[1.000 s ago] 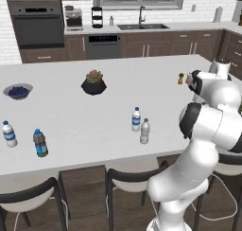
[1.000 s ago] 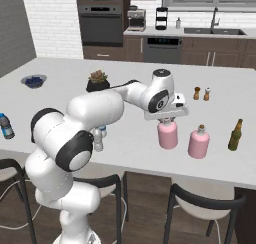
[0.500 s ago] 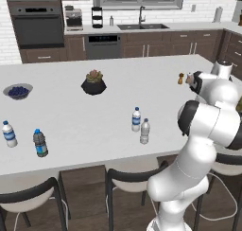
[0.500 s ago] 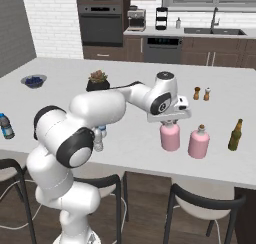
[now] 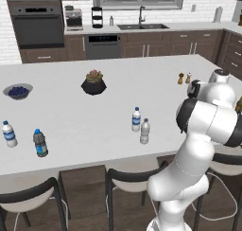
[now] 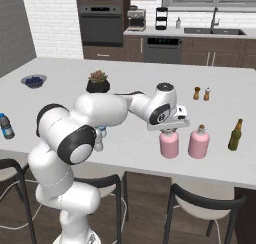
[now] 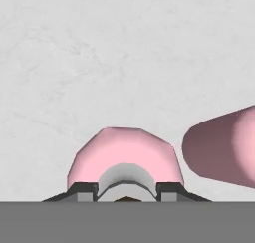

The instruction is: Move the plastic bottles in the middle to the plastics group, and the glass bottles in the middle to the glass group.

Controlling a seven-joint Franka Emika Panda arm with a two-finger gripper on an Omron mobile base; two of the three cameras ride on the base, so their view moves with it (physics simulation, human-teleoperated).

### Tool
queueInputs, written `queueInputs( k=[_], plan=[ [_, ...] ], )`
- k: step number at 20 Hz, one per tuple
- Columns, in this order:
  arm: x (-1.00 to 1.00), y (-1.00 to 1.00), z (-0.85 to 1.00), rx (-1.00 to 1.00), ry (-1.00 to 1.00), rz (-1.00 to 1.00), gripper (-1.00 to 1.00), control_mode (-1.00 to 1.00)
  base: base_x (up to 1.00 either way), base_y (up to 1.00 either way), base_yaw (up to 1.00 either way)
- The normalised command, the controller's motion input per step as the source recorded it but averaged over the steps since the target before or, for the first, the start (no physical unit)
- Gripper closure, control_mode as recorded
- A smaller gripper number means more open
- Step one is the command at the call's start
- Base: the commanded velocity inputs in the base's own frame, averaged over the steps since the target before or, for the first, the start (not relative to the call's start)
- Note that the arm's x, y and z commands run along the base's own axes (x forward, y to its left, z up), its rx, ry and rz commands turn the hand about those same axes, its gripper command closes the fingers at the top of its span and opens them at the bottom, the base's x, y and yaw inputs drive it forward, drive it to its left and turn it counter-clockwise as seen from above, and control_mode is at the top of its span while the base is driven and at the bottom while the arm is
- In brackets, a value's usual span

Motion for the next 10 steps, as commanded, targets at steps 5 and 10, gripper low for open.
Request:
queueInputs(
  k=[5,10],
  plan=[
    [0.03,-0.05,-0.18,0.00,-0.05,0.00,1.00,-1.00,0.00,0.00,0.00],
    [0.16,-0.24,-0.02,0.02,-0.04,0.00,1.00,-1.00,0.00,0.00,0.00]
  ],
)
